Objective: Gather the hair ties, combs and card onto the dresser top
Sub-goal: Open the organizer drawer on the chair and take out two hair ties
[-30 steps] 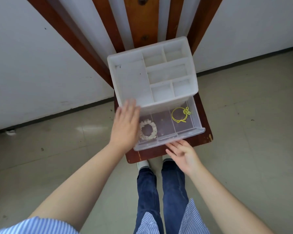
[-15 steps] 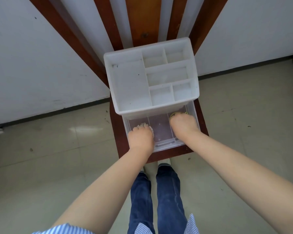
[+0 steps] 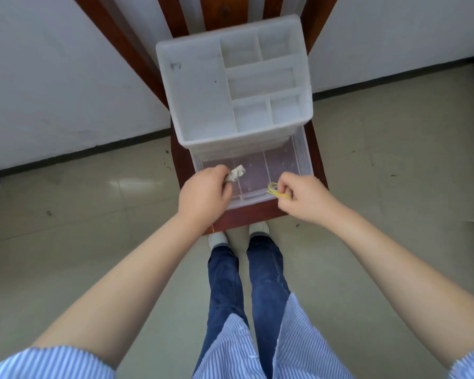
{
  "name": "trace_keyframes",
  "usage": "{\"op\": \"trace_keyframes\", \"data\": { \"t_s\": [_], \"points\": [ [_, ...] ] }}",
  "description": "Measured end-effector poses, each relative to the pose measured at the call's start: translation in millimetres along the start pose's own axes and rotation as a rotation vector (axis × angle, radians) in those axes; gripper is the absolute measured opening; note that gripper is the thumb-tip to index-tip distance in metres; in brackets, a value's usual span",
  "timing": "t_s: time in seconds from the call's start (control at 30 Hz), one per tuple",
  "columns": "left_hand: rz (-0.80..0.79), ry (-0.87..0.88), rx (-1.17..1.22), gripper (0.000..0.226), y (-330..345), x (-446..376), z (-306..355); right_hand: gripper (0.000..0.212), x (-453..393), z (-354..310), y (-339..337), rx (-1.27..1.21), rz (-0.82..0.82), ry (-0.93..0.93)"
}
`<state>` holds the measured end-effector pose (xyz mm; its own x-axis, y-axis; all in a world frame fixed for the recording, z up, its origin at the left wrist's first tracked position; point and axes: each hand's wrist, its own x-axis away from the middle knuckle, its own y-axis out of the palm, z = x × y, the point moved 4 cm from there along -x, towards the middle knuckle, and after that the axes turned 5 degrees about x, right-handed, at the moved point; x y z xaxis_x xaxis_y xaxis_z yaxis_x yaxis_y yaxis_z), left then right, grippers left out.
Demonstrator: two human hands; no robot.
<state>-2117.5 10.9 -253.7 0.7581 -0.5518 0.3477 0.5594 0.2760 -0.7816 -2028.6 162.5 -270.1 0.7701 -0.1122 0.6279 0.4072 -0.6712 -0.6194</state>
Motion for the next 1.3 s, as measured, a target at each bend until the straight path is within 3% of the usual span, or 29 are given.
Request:
{"op": "trace_keyframes", "data": {
  "t_s": [0.07,0.13,0.23,0.33,0.47,0.6,0.73,0.9,1.1,1.3],
  "points": [
    [0.005,0.019,0.001,0.015,-7,15,-4,0.008,13,-2,27,0.044,-0.134,0.062],
    [0.029,-0.012,-0.002,0.016,-12,27,-11,0.022,13,-6,50,-0.074,-0.231,0.195],
    [0.084,-0.074,-0.022,0.017,-23,35,-22,0.038,-6,-12,59,-0.386,-0.117,0.365],
    [0.174,-0.124,-0.018,0.016,-40,38,-30,0.041,-27,-23,48,-0.594,0.052,0.364],
    [0.225,-0.148,-0.028,0.017,-54,36,-32,0.057,-63,-45,25,-0.491,0.060,0.261],
    [0.195,-0.116,-0.048,0.019,-63,28,-17,0.041,-66,-55,-2,-0.286,0.093,0.192],
    [0.130,0.088,-0.117,0.023,-73,8,30,0.019,-21,-44,-35,-0.071,0.243,0.169],
    [-0.022,0.437,-0.311,0.025,-67,-3,126,0.025,84,-17,-85,0.087,0.445,0.283],
    [-0.200,0.963,-0.459,0.026,-23,66,267,0.023,270,33,-84,0.064,0.667,0.698],
    [-0.371,1.513,-0.534,0.029,57,256,396,0.022,481,59,-2,-0.053,0.885,1.152]
  ]
}}
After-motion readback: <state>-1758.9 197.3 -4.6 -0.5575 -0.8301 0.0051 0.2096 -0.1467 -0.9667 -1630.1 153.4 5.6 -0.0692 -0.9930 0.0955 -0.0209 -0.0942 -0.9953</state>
